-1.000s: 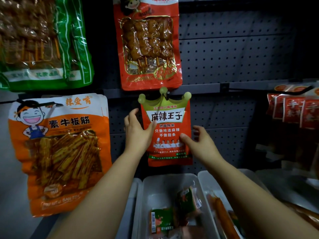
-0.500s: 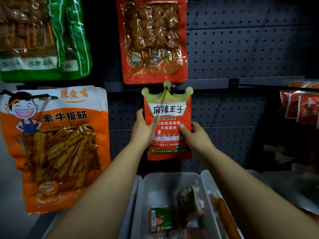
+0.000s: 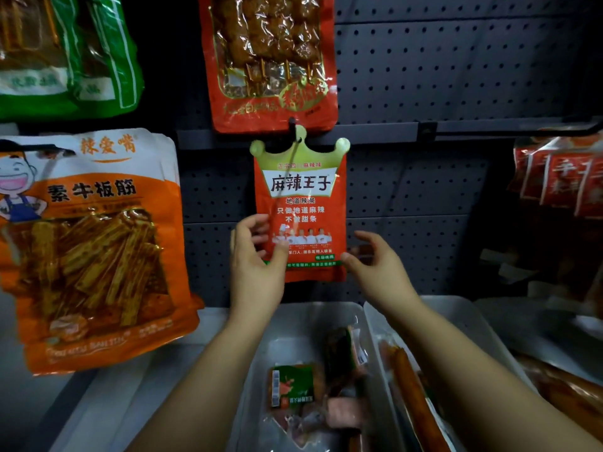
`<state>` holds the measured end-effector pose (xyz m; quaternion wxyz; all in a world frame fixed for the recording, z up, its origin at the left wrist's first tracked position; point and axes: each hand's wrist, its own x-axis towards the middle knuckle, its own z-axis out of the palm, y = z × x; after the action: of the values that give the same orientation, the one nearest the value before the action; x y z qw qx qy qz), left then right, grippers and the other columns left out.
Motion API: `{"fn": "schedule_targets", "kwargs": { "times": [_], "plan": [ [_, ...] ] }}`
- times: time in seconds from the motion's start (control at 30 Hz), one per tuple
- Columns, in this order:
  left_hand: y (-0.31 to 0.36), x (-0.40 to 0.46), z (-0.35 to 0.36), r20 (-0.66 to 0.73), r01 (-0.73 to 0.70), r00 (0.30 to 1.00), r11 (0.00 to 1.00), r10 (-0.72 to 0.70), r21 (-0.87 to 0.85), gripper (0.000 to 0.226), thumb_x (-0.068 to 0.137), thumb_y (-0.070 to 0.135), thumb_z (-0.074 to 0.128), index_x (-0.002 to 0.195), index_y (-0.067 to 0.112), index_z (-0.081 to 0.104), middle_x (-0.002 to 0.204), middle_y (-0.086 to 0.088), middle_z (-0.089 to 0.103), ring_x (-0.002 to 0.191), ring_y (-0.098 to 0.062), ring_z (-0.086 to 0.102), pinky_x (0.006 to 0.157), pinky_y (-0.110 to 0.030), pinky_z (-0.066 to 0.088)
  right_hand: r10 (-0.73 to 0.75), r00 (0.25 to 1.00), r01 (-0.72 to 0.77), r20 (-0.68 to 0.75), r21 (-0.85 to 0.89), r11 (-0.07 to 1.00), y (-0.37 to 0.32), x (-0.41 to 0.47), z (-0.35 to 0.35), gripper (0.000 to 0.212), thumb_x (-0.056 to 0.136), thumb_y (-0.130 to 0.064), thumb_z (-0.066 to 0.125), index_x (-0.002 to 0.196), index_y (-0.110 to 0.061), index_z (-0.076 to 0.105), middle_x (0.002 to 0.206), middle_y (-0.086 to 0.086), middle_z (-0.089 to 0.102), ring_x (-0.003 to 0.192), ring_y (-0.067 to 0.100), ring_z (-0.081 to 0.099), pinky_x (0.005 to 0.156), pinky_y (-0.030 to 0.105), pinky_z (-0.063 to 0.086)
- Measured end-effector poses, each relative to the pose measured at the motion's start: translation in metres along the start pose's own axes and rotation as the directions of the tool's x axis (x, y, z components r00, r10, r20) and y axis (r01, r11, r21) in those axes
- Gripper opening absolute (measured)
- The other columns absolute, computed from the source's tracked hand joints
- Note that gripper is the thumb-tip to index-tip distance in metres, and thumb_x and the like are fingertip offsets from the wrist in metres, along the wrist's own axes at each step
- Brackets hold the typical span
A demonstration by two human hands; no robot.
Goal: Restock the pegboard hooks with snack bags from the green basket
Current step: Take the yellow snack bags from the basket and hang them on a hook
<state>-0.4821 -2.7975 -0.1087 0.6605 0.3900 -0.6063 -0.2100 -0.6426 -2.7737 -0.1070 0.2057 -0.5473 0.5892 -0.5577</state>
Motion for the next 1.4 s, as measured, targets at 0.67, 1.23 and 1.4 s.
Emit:
{"fn": "schedule_targets", "kwargs": {
  "times": [0.67, 1.23, 1.4],
  "plan": [
    [0.08, -0.353, 0.235, 0.931, 0.299, 0.337, 0.921, 0.143, -0.25, 0.013, 0.085, 0.027, 0.061, 0.093, 0.037, 0.061, 0.08, 0.014, 0.063, 0.067, -0.001, 0.057, 0.06, -0.007, 0.044, 0.408, 0.645, -0.453, -0.646, 0.108, 0.885, 0.197, -0.348, -0.332, 0.021, 0.09, -0.002, 0.059, 0.083, -0.019, 0.066, 0.057, -0.01, 0.064, 0.051, -0.001, 0.053, 0.052, 0.01, 0.042],
    [-0.044, -0.554, 0.395, 0.997, -0.007, -0.077, 1.0, -0.008, 0.007, 0.014, 0.092, 0.016, 0.055, 0.097, 0.028, 0.058, 0.089, 0.014, 0.054, 0.078, -0.002, 0.055, 0.064, -0.017, 0.039, 0.635, 0.394, -0.846, -0.665, -0.533, -0.033, 0.436, -0.427, -0.429, 0.033, 0.092, -0.025, 0.049, 0.123, -0.018, 0.056, 0.121, 0.013, 0.061, 0.11, 0.033, 0.058, 0.084, 0.038, 0.048],
    [-0.044, -0.573, 0.405, 0.981, 0.092, -0.179, 0.992, -0.072, 0.09, 0.026, 0.092, 0.031, 0.057, 0.115, 0.02, 0.062, 0.103, 0.007, 0.06, 0.09, -0.007, 0.055, 0.078, -0.019, 0.043, 0.47, 0.621, -0.721, -0.627, -0.692, 0.03, 0.432, -0.41, -0.394, 0.014, 0.087, -0.024, 0.058, 0.092, -0.016, 0.068, 0.089, 0.006, 0.069, 0.084, 0.027, 0.066, 0.059, 0.029, 0.039]
  ]
}}
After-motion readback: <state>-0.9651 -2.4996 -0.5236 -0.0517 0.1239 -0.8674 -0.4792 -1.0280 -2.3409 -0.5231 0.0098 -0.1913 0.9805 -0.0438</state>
